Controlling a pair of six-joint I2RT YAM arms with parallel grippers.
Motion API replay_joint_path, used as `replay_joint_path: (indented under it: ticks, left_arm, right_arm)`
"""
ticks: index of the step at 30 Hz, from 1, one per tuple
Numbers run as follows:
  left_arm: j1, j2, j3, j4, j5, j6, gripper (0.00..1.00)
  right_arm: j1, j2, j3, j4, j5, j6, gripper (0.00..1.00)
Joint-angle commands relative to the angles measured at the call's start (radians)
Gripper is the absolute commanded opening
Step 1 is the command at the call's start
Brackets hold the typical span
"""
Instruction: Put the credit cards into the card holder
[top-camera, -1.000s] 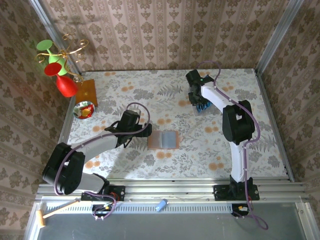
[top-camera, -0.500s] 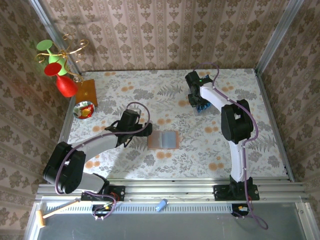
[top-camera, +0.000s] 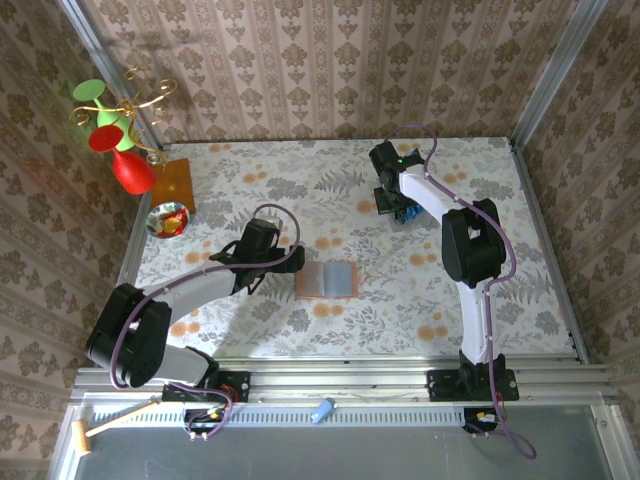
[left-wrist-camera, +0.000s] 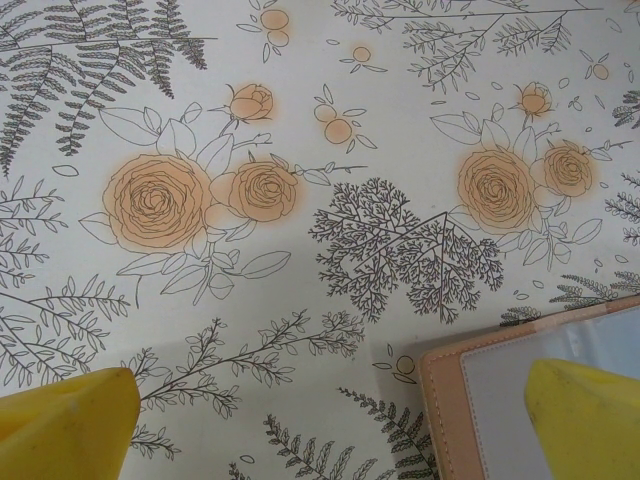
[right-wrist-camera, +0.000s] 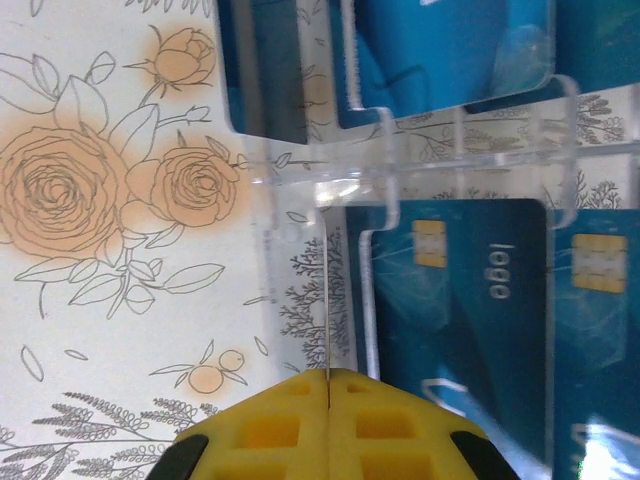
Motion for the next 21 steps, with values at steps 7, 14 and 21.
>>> replay_joint_path:
  ticks: [7,14,21]
  left_arm:
    - [0.008,-0.004,0.033,-0.021,0.006,0.013,1.0]
    - [0.008,-0.012,0.039,-0.047,0.0,0.019,1.0]
    - [0.008,-0.041,0.026,-0.07,-0.002,0.028,1.0]
  right_arm:
    - [-0.003,-0.069,0.051,-0.064,-0.115,-0.007,0.0]
    - [-0.003,-0.18,0.027,-0.051,-0.225,0.033,0.0]
    - [0.012,-0.366,-0.183,0.098,-0.415,0.168,0.0]
